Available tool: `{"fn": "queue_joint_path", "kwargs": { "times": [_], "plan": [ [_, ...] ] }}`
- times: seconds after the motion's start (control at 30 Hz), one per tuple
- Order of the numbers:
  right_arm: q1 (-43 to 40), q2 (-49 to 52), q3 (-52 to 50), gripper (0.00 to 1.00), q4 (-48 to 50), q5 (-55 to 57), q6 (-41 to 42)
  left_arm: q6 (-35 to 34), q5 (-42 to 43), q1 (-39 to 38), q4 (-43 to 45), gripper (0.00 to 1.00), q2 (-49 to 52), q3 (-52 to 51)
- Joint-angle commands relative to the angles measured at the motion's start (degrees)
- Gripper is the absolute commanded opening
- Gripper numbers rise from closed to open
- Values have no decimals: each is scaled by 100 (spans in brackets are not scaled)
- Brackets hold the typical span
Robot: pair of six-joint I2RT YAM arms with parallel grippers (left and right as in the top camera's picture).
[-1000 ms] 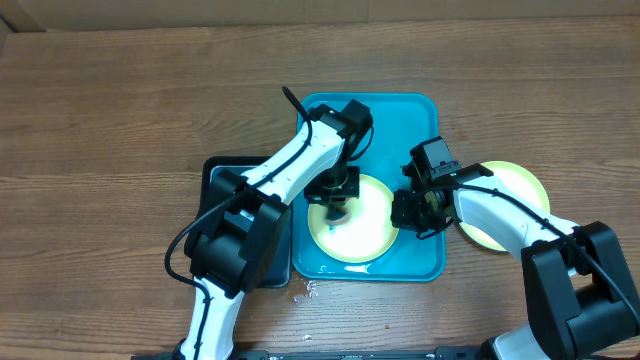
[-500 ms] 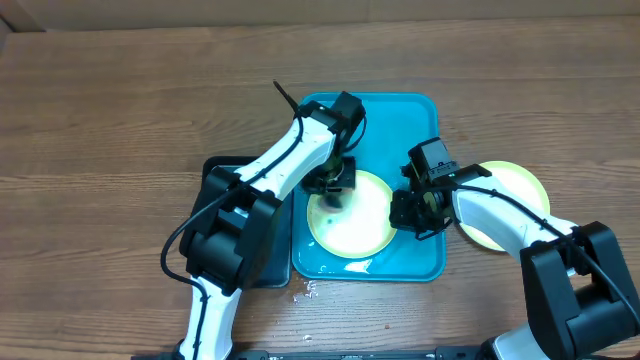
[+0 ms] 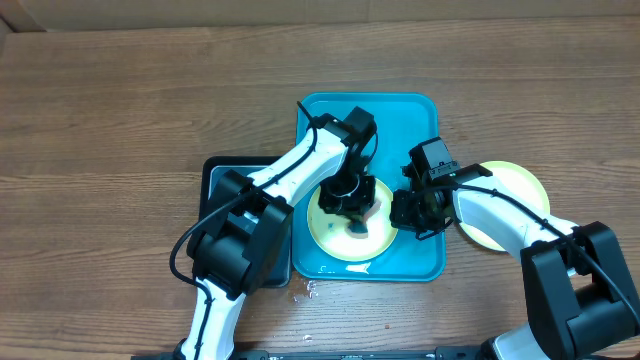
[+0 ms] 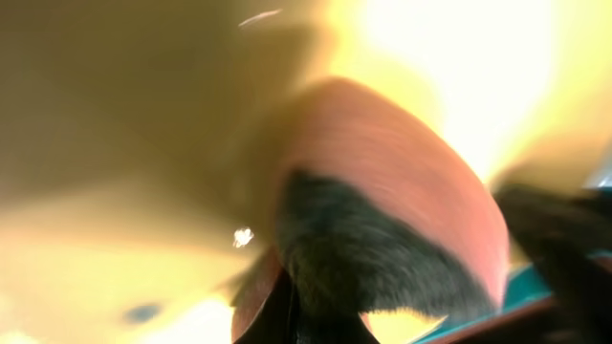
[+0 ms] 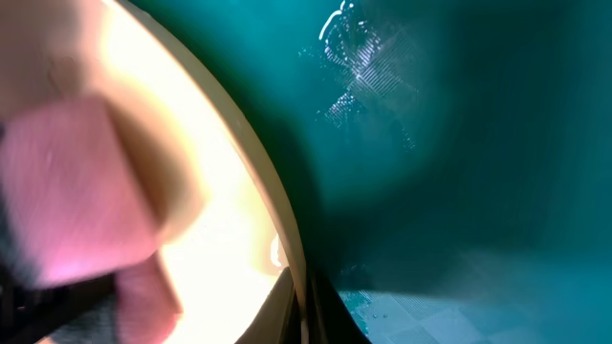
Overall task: Clean dirty plates on tray and stack at the side
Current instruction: 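Scrub the yellow plate with the sponge while the right gripper holds its rim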
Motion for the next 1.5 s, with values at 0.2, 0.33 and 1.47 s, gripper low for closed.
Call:
{"fn": "queue_joint_path", "kwargs": {
  "times": [0.2,0.33,1.47],
  "plan": [
    [-4,50,-57,4,-70,234,-63,-737,-3672,33,-922,4,94,-61],
    [-4,50,-57,4,-94,236,-66,-890,-4144,199,-1019,4,94,-61],
    [-4,50,-57,4,-105,234,-66,-407,1910,-304,1915,4,94,-1102]
  ]
}}
